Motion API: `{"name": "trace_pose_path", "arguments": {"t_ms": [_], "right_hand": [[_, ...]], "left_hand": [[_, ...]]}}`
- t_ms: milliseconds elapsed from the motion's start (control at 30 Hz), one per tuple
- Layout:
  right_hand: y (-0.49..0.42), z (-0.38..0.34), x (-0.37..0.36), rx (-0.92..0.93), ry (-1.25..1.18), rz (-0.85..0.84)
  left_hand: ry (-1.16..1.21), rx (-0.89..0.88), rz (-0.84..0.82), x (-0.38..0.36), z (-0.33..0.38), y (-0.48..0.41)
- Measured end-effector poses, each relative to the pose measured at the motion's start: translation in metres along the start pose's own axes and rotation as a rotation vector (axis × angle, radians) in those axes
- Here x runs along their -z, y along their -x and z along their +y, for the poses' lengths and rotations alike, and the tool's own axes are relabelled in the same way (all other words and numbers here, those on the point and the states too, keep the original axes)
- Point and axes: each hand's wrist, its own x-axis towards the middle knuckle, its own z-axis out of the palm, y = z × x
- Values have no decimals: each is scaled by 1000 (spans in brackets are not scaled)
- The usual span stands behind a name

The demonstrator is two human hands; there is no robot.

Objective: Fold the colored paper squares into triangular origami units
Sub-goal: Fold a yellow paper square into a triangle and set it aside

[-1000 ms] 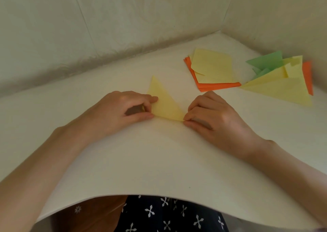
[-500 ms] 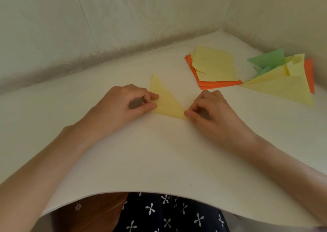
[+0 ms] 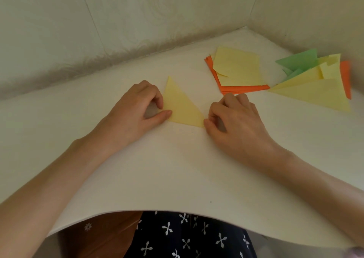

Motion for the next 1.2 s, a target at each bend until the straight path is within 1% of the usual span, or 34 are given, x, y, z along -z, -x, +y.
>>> {"name": "trace_pose_path", "arguments": {"t_ms": [67, 133, 200, 267, 300, 333, 400, 500, 567, 633, 700, 833, 900, 1000, 1133, 1200], "right_hand": [[-2, 4, 5, -21, -33, -69], [-3, 9, 7, -32, -77, -118], [-2, 10, 6, -10, -119, -112], [-2, 11, 4, 11, -138, -79], [-2, 11, 4, 23, -135, -72], [-2, 12, 3, 28, -136, -69], [-3, 14, 4, 87, -158, -58], [-3, 17, 2, 344, -109, 44], [-4, 21, -1, 464, -33, 84], [-5, 23, -4, 540, 40, 121], [-5, 27, -6, 594, 76, 124], [-6, 31, -6, 641, 116, 153], [-6, 30, -6, 661, 125, 162], [-7, 32, -5, 666, 112, 131], [-7, 29, -3, 669, 133, 132], [-7, 32, 0, 704, 161, 143]], "left_hand": [[-16, -2, -8, 2, -2, 1], [-16, -45, -22, 5, -4, 2], [-90, -205, -17, 6, -3, 3], [-220, -436, -46, 3, -1, 6], [-270, -507, -74, 0, 1, 8], [-303, -536, -96, -2, 5, 10], [-312, -523, -115, -5, 9, 13], [-309, -488, -130, -5, 14, 14], [-313, -491, -147, -4, 15, 13], [-305, -487, -144, -1, 17, 14], [-311, -468, -110, 7, 16, 18], [-374, -412, -69, 24, 0, 30], [-414, -413, -62, 30, -6, 33], [-449, -420, -44, 25, 4, 33], [-398, -408, -138, 10, 18, 27], [-364, -371, -151, 8, 17, 28]]}}
